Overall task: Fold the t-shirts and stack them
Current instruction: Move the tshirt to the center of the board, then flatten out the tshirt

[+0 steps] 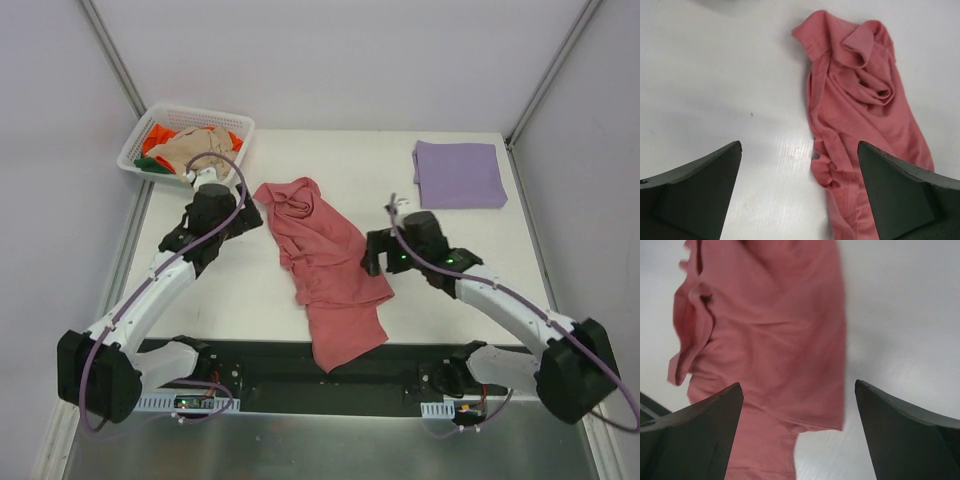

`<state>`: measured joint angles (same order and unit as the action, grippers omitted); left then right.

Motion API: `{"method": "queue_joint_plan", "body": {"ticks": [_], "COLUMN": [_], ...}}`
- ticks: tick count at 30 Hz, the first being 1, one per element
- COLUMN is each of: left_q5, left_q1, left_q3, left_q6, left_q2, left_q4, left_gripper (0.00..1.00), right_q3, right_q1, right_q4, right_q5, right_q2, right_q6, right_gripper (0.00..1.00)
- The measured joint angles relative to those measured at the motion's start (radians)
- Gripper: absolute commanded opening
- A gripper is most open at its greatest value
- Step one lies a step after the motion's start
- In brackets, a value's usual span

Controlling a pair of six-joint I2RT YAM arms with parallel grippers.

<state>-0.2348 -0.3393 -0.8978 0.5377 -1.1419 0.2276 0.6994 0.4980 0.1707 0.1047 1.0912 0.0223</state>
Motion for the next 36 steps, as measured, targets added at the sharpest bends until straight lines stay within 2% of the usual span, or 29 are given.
{"method": "queue_joint_plan", "body": {"ticks": [6,11,14,16,22,30,36], "left_q5": [-0.027,-0.002,-0.002,-0.005,-0.01,-0.012,-0.012], "left_q1": [0.036,0.163,0.19,0.19,0.193,0.197,0.197], "left_q3": [0.162,0.234,0.259,0.268,0.286,0.302,0.306], "left_q6": [0.048,0.073,0.084,0.086,0.092,0.097,0.096], "left_q2": [0.081,0.103,0.138,0.16,0.212,0.248,0.25], "left_q4": [0.007,0.014,0.018,0.018,0.017,0.018,0.018], "left_gripper": [0.99,0.99,0.99,0.99,0.99,0.99,0.99], "right_q3": [0.191,0.37,0.441,0.485,0.57,0.57,0.57], "right_q1": [0.396,0.574,0.621,0.634,0.666,0.678,0.678], "right_q4": [0.015,0.018,0.035,0.06,0.15,0.207,0.224], "right_q5": [-0.035,-0.123,-0.194,-0.228,-0.336,-0.39,-0.456], "right_q2": [0.302,0.528,0.615,0.663,0.757,0.758,0.745], "right_q6": [0.015,0.056,0.086,0.101,0.151,0.204,0.194], "right_gripper": [0.96,0.99,0.87,0.75,0.58,0.01,0.0]}}
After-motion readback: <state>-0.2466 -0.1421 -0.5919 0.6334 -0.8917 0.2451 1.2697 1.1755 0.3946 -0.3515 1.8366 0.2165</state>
